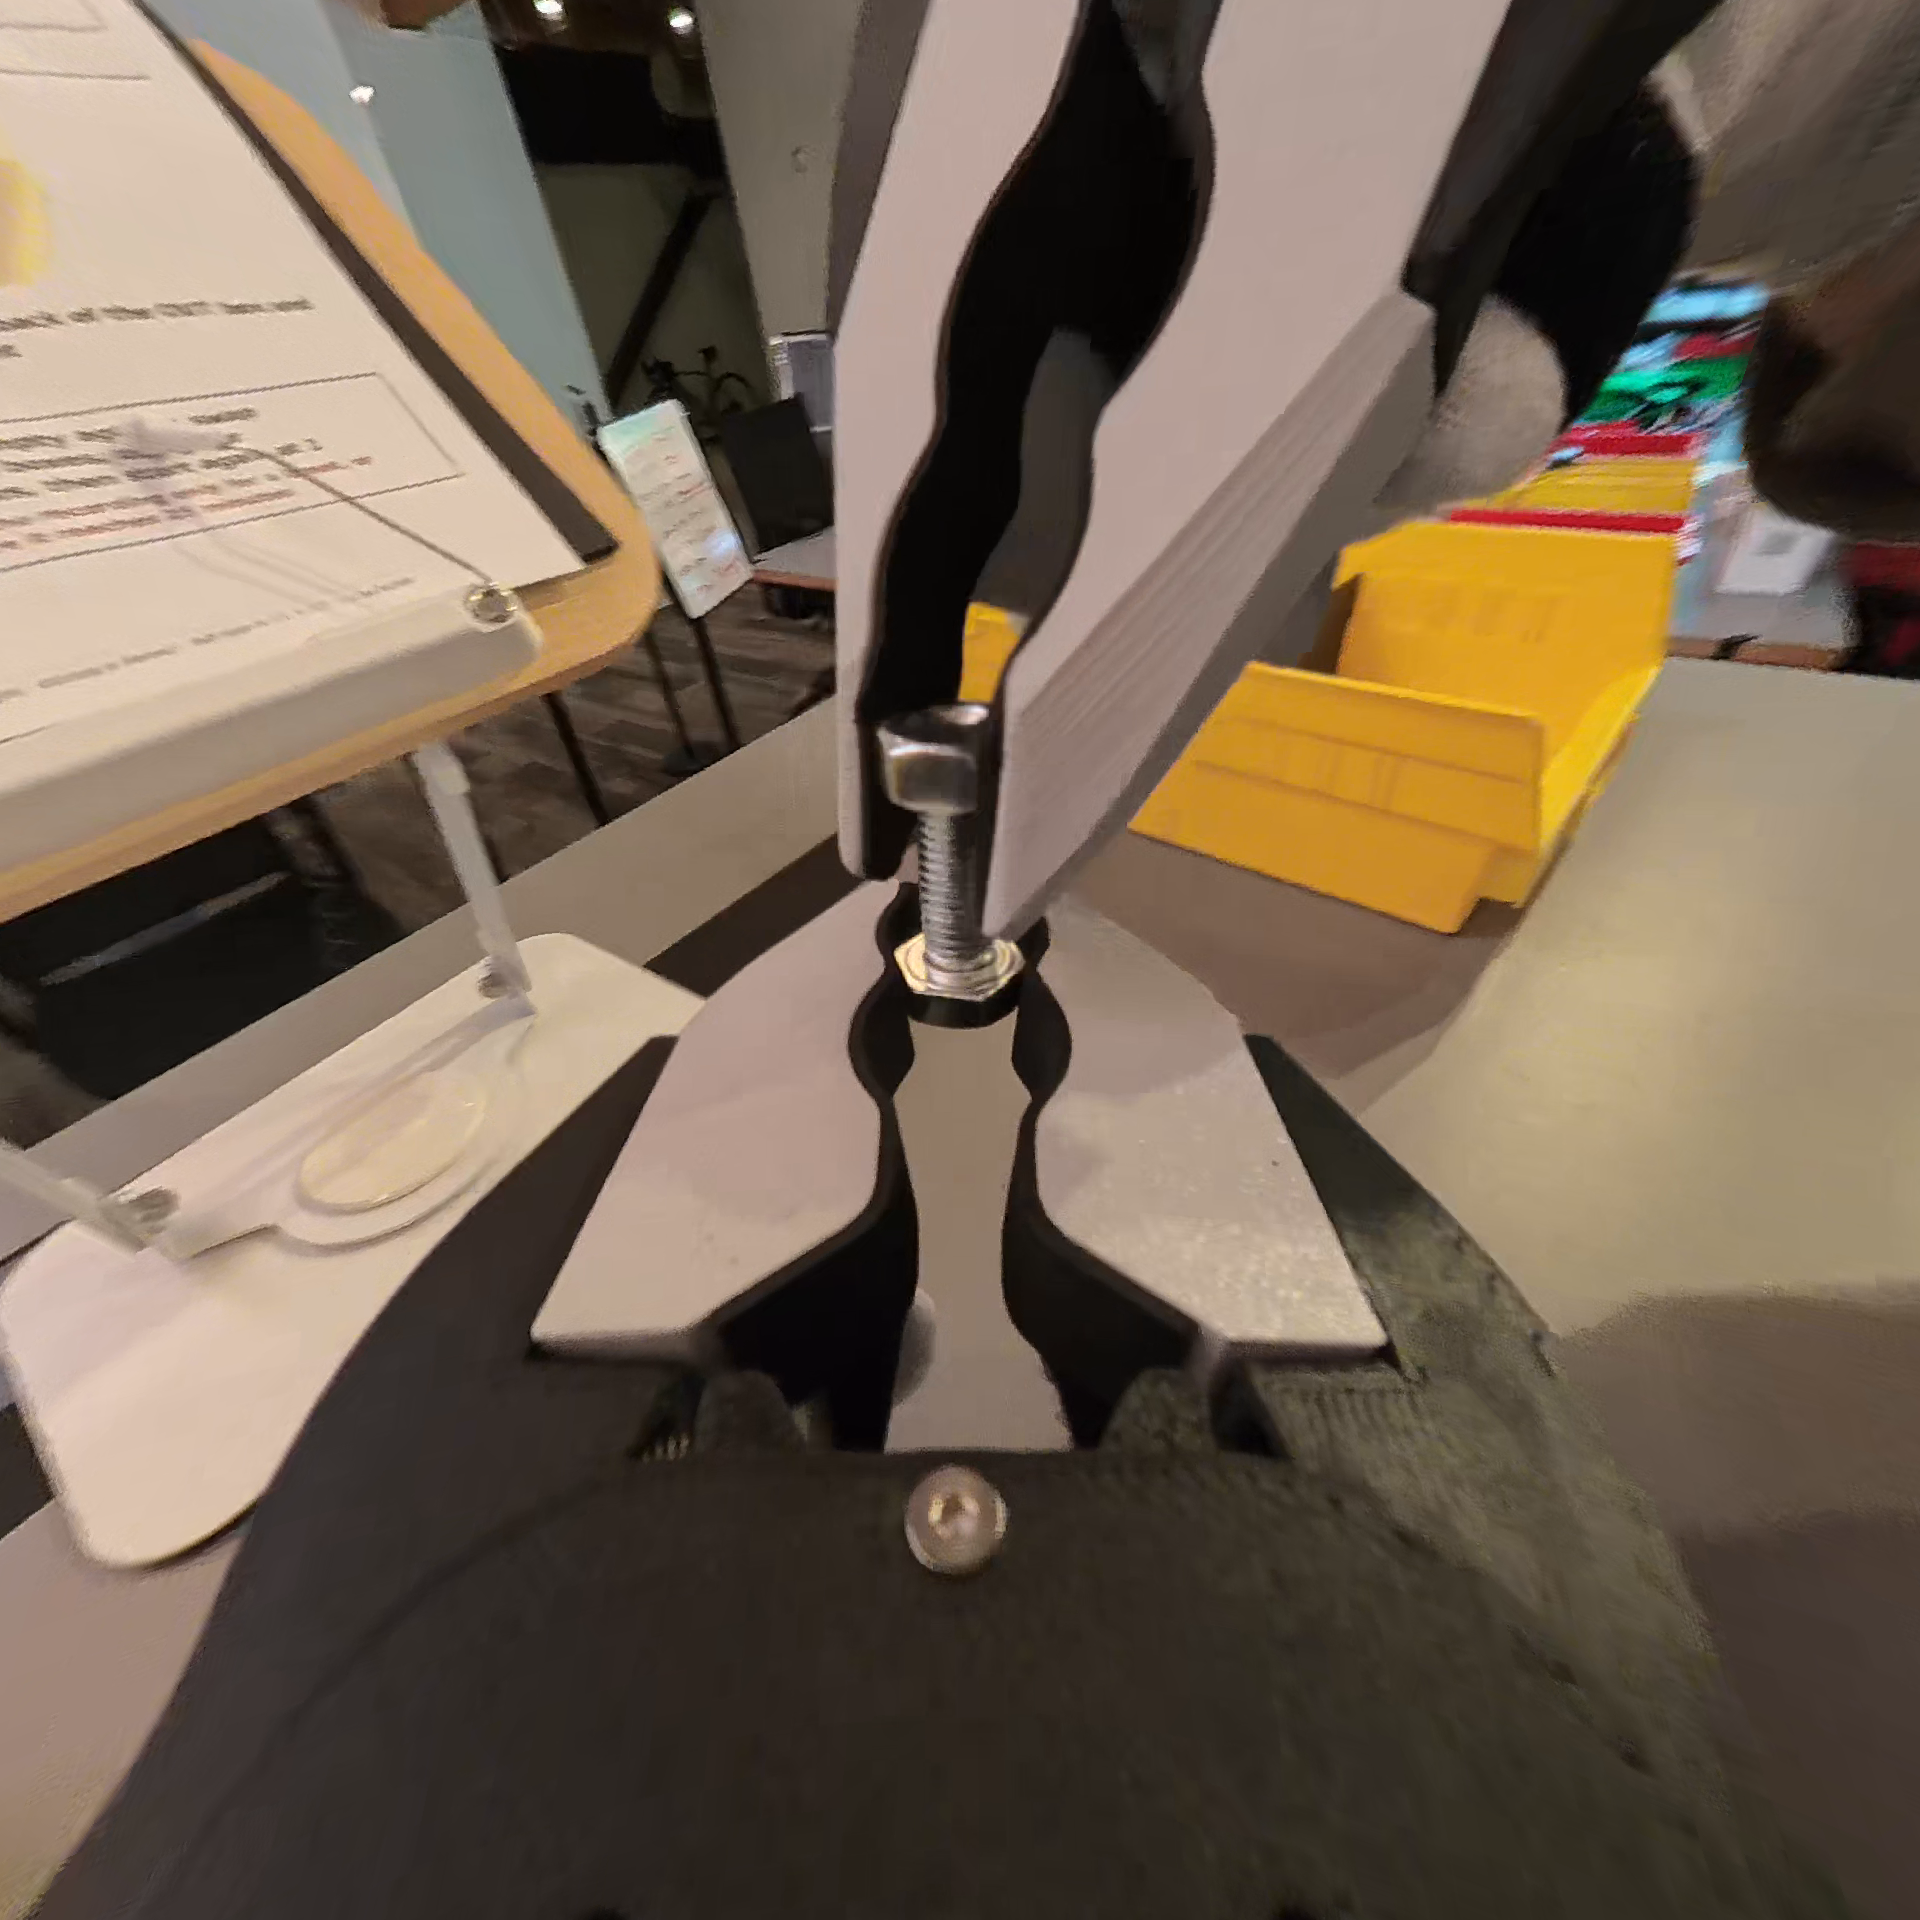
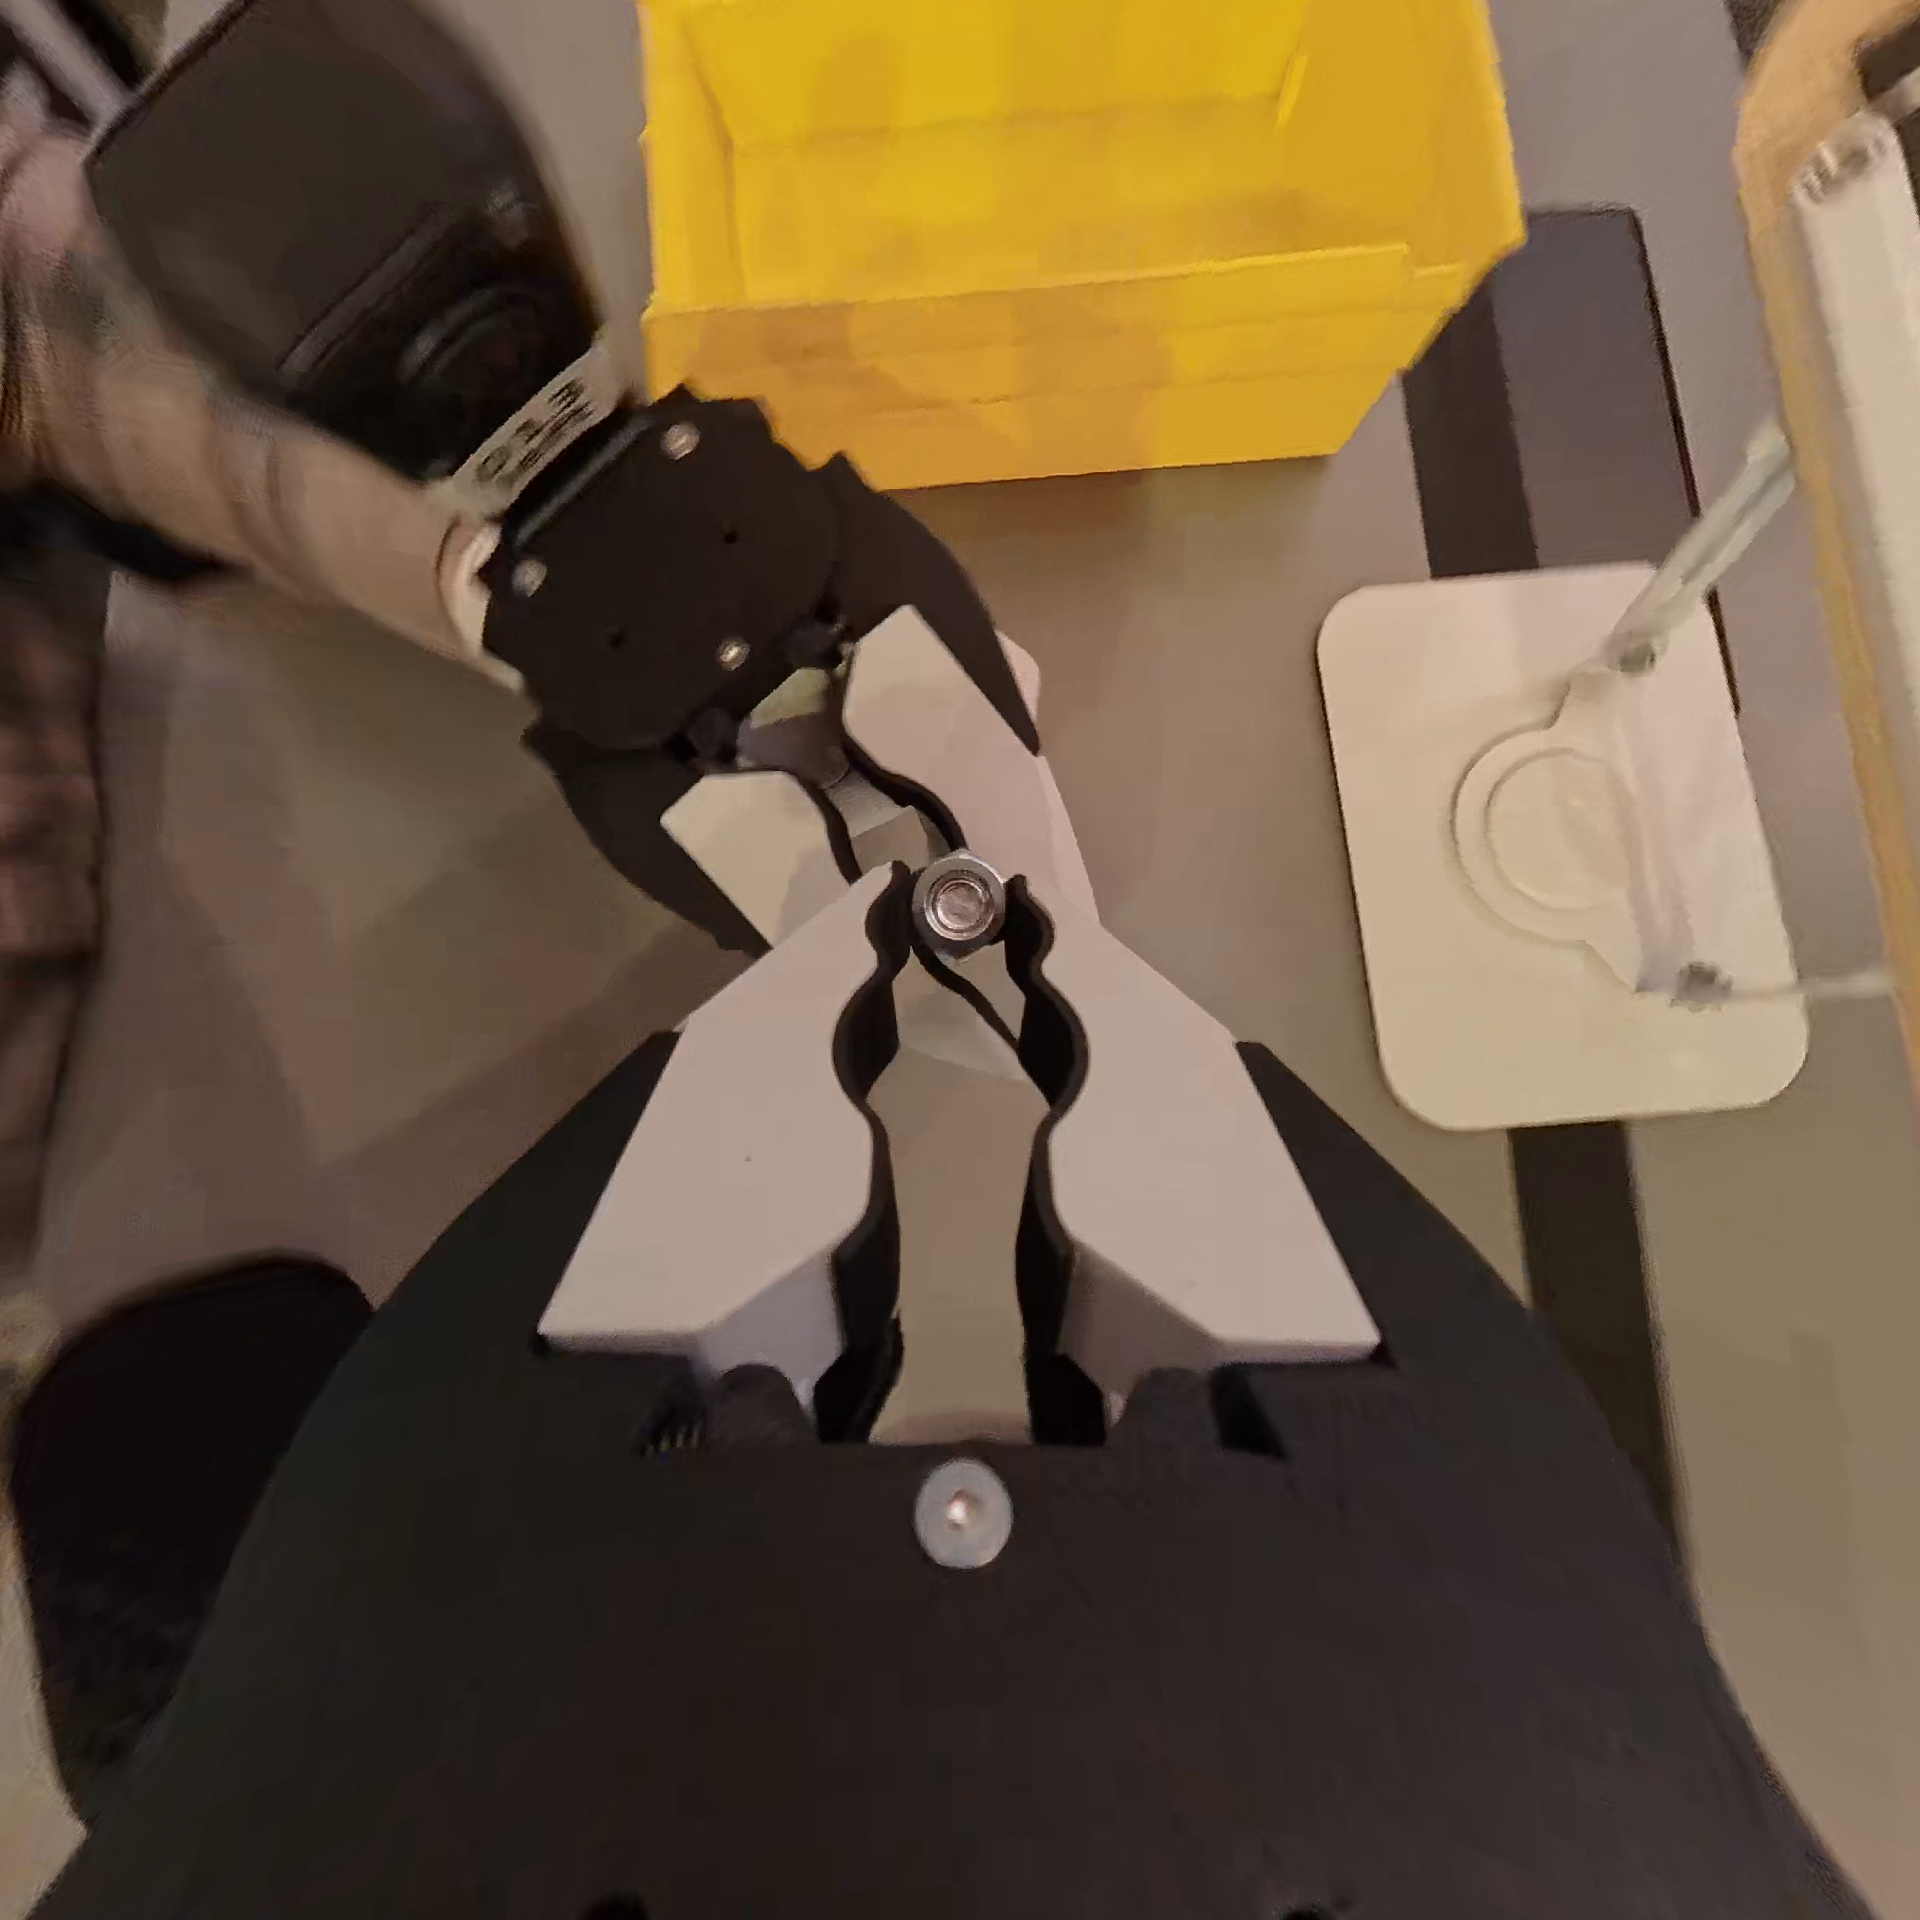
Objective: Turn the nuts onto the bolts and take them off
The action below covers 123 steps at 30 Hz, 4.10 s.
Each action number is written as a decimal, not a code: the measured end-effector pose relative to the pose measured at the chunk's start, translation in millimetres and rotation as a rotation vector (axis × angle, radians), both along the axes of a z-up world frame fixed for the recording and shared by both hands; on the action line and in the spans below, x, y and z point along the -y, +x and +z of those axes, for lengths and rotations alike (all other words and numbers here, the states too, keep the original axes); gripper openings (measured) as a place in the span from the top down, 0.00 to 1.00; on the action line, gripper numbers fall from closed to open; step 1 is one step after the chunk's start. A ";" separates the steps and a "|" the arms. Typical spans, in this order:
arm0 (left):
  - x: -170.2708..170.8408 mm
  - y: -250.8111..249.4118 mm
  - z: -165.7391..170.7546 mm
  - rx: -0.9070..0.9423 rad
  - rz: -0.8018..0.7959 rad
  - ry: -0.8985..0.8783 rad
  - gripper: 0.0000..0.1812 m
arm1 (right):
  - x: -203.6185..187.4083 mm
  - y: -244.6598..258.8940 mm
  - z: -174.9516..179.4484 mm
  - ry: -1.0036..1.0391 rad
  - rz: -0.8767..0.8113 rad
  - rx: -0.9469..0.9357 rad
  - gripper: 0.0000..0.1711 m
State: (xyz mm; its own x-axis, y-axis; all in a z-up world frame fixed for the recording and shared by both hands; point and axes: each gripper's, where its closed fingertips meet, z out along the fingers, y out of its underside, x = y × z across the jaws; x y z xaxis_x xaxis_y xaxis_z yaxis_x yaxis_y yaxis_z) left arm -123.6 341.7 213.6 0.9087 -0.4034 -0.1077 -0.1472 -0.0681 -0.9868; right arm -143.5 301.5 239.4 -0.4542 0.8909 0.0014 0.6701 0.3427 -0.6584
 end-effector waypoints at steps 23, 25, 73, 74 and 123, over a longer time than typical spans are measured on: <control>98.9 103.9 25.2 0.201 -0.850 -0.045 0.91 | 65.5 86.5 15.1 0.606 0.916 0.294 0.90; 87.8 99.2 25.0 0.189 -0.775 -0.033 0.91 | 57.4 82.1 12.9 0.596 0.822 0.295 0.78; 54.6 87.9 1.7 0.170 -0.580 -0.041 0.91 | 31.3 77.1 8.4 0.829 0.736 0.252 0.80; 50.7 84.3 2.1 0.175 -0.552 -0.038 0.91 | 29.6 68.3 14.0 0.761 0.614 0.220 0.81; 28.3 64.9 3.0 0.174 -0.354 0.012 0.91 | 16.4 59.6 16.0 0.089 -0.090 0.272 0.80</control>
State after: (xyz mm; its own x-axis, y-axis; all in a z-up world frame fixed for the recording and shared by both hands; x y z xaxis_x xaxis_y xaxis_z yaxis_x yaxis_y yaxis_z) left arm -58.7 313.4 216.6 0.7185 -0.6949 0.0294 0.0102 -0.0317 -0.9994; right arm -83.8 285.0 255.5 -0.3676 0.9295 -0.0297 0.8481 0.3219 -0.4209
